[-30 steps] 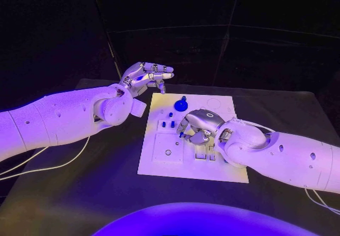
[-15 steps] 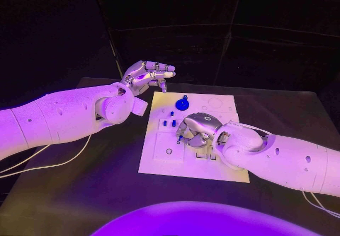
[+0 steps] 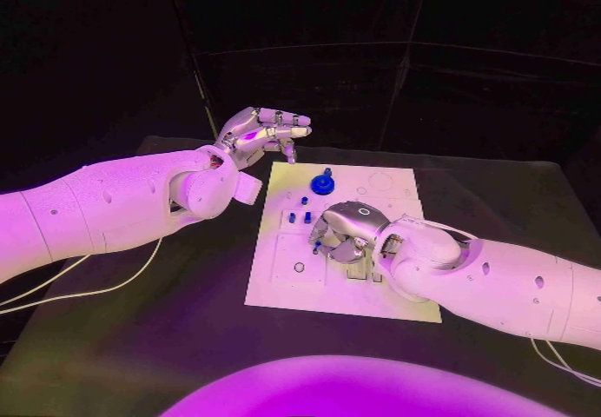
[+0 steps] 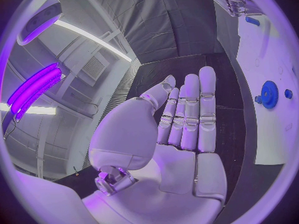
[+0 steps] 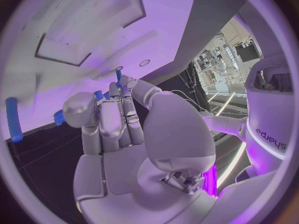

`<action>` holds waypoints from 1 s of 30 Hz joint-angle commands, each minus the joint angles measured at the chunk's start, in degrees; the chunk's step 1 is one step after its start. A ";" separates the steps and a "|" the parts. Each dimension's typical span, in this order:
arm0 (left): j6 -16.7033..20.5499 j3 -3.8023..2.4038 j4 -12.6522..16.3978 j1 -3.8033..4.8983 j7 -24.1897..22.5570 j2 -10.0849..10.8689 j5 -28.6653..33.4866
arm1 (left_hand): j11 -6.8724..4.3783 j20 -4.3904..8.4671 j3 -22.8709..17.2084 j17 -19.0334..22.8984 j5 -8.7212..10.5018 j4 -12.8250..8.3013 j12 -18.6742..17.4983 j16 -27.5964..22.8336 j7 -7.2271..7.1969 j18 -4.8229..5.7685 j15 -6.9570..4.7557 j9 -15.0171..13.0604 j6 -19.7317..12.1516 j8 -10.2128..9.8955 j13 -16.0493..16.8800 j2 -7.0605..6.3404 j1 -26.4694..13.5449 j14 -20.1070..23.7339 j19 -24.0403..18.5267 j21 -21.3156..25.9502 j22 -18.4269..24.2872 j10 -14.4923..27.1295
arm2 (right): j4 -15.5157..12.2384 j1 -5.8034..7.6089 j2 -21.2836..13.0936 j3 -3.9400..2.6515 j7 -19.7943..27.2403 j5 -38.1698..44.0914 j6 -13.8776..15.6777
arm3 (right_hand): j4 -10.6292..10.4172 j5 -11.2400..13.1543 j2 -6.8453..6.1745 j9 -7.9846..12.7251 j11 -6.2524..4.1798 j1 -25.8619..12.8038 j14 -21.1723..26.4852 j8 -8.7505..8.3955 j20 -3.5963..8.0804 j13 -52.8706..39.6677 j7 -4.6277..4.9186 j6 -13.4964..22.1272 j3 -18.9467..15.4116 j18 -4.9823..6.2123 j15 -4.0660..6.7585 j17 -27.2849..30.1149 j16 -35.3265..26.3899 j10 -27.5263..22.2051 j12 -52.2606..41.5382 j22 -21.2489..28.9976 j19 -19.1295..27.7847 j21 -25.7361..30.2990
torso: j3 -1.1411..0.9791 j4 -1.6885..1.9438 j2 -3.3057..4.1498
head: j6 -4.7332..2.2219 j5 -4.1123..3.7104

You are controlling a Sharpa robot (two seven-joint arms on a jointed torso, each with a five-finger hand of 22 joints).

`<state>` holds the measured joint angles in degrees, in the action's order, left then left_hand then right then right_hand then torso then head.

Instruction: Assemble the parts on the task board

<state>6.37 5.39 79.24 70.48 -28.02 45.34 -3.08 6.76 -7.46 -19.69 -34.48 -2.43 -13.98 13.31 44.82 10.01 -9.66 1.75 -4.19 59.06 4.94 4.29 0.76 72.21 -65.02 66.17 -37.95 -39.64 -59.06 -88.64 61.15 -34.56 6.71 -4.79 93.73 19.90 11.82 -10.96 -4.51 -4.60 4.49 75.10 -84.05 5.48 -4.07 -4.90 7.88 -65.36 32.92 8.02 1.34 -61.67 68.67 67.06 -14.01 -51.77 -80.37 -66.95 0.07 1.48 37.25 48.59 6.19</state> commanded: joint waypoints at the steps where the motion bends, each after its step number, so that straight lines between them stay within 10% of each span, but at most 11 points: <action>1: -0.76 -0.02 0.05 0.09 -0.27 -0.01 0.09 | -0.10 0.11 0.24 0.07 -0.26 0.23 0.34 0.28 0.16 -0.84 0.02 0.05 0.03 0.25 -0.01 0.00 0.04 0.53 0.40 0.38 0.09 0.22 | 0.06 -0.01 0.12 0.01 0.28 0.32 -0.75 | -0.19 -0.13 0.50 -0.02 -0.80 0.36 -1.72 0.09 0.11 -0.12 0.21 -0.11 0.20 -1.15 0.15 0.00 0.16 1.15 -0.24 -0.09 0.31 -0.34 | 0.01 0.01 0.03 | 0.14 0.03; 30: -0.80 -0.02 0.11 0.12 -0.18 -0.02 0.09 | -0.10 0.11 0.24 0.07 -0.26 0.23 0.34 0.28 0.16 -0.84 0.02 0.05 0.03 0.25 -0.01 0.00 0.04 0.53 0.40 0.38 0.09 0.22 | 1.19 -0.13 0.96 0.43 -0.12 0.86 -3.29 | -0.30 -0.14 0.56 -0.03 -0.81 0.23 -1.71 0.10 0.10 -0.15 0.20 -0.16 0.11 -1.14 0.15 0.03 0.19 1.13 -0.28 -0.06 0.37 -0.35 | 0.02 -0.03 0.04 | 0.68 -0.10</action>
<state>6.31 5.39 79.28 70.51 -27.96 45.33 -3.07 6.76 -7.46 -19.69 -34.48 -2.43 -13.98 13.31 44.82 10.01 -9.66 1.75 -4.21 59.06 4.94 4.29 0.76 72.21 -65.02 66.17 -37.95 -39.65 -59.06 -87.65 61.07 -33.66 6.96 -4.78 94.10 18.34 11.80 -10.91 -4.27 -4.58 4.49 75.34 -84.05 5.47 -4.07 -4.97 7.88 -65.36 32.90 8.01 1.35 -61.67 68.67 67.06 -14.19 -51.77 -80.37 -66.95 0.07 1.46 37.27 49.26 6.09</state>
